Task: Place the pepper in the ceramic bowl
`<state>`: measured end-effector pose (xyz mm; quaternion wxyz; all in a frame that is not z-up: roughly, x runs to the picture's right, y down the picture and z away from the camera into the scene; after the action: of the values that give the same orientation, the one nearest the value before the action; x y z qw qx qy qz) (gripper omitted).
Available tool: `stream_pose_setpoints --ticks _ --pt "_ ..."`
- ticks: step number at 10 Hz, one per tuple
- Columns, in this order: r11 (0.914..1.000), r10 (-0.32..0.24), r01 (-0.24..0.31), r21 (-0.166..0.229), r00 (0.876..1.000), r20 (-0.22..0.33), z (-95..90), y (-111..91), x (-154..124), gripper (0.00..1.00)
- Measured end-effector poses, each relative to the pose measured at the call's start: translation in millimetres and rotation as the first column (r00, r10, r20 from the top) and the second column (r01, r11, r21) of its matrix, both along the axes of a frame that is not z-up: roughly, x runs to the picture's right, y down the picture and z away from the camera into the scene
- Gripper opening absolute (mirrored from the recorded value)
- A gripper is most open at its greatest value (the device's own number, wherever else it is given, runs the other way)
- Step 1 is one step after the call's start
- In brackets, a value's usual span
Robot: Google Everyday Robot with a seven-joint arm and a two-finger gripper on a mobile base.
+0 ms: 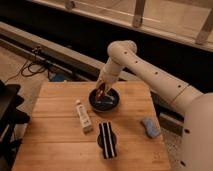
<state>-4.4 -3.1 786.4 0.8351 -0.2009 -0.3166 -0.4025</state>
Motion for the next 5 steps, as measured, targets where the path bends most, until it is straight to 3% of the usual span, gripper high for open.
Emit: stream_pose_setpoints --ticks 1,4,5 --pt "0.9998 0.021 -0.021 -0.002 1.000 -0.009 14.4 1 1 0.35" --pt "0.9963 0.084 -0.085 -0.016 0.996 -0.042 46.7 8 10 0.41" --pt "0.9943 0.103 -0.104 -0.025 0.994 -0.047 52.9 11 13 0.49"
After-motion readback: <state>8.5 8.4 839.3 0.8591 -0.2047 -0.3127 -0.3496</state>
